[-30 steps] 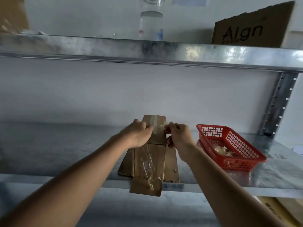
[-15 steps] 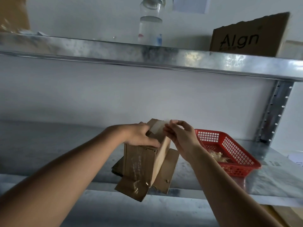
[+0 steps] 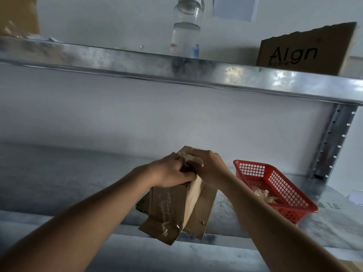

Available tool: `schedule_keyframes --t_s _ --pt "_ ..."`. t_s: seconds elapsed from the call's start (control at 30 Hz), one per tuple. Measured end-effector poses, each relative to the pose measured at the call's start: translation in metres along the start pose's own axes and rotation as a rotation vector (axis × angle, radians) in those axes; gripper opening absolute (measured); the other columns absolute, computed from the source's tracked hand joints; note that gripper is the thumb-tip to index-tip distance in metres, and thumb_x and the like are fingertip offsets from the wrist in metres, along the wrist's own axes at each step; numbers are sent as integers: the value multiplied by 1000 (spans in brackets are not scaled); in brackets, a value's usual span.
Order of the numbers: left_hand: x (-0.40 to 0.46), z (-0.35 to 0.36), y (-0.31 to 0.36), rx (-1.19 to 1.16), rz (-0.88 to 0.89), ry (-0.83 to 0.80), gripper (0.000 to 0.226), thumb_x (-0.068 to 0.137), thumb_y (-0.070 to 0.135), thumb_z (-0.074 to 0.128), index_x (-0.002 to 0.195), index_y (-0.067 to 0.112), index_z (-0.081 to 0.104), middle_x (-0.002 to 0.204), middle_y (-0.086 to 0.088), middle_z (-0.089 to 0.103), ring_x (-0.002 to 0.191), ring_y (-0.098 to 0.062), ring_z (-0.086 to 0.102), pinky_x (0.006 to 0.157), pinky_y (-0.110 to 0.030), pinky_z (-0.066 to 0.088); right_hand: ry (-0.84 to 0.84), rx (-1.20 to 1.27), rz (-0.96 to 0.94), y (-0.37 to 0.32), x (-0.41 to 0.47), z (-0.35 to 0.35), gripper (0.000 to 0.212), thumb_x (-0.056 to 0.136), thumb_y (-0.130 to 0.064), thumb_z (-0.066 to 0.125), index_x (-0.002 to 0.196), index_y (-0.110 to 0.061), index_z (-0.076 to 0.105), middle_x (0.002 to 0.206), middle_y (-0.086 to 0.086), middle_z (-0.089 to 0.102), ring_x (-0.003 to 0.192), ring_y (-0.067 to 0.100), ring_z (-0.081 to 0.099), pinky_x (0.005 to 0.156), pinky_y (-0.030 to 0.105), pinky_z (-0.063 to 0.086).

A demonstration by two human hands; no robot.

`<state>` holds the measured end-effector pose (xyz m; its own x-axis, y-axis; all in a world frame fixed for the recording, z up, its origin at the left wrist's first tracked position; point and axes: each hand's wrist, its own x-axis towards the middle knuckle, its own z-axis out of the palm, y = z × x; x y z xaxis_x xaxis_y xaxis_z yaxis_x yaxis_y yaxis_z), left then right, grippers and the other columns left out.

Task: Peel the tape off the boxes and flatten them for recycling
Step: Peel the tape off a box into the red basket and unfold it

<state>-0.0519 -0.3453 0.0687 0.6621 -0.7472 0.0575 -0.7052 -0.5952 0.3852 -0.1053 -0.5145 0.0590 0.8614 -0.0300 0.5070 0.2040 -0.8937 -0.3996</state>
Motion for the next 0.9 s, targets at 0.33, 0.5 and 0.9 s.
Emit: schedule_keyframes --t_s 0.33,0.5,0.9 --pt "0 1 -3 -36 70 17 40 91 59 52 108 25 63 114 3 58 103 -14 59 93 -46 53 220 17 -118 2 -1 11 39 88 -6 69 107 -40 70 76 -35 67 71 -7 63 61 10 50" --pt "-4 -8 -4 -36 67 -50 54 85 63 54 120 22 60 118 0 57 103 -16 61 94 -45 54 159 -26 -99 4 1 18 36 87 -1 58 76 -34 71 63 -21 58 60 2 56 56 16 36" --pt "-5 -32 -19 -39 -55 -157 50 70 60 66 113 39 56 110 0 64 99 -18 65 90 -44 57 -154 -165 -47 -12 5 4 26 104 -38 50 103 -38 76 96 -12 62 91 8 53 85 35 42"
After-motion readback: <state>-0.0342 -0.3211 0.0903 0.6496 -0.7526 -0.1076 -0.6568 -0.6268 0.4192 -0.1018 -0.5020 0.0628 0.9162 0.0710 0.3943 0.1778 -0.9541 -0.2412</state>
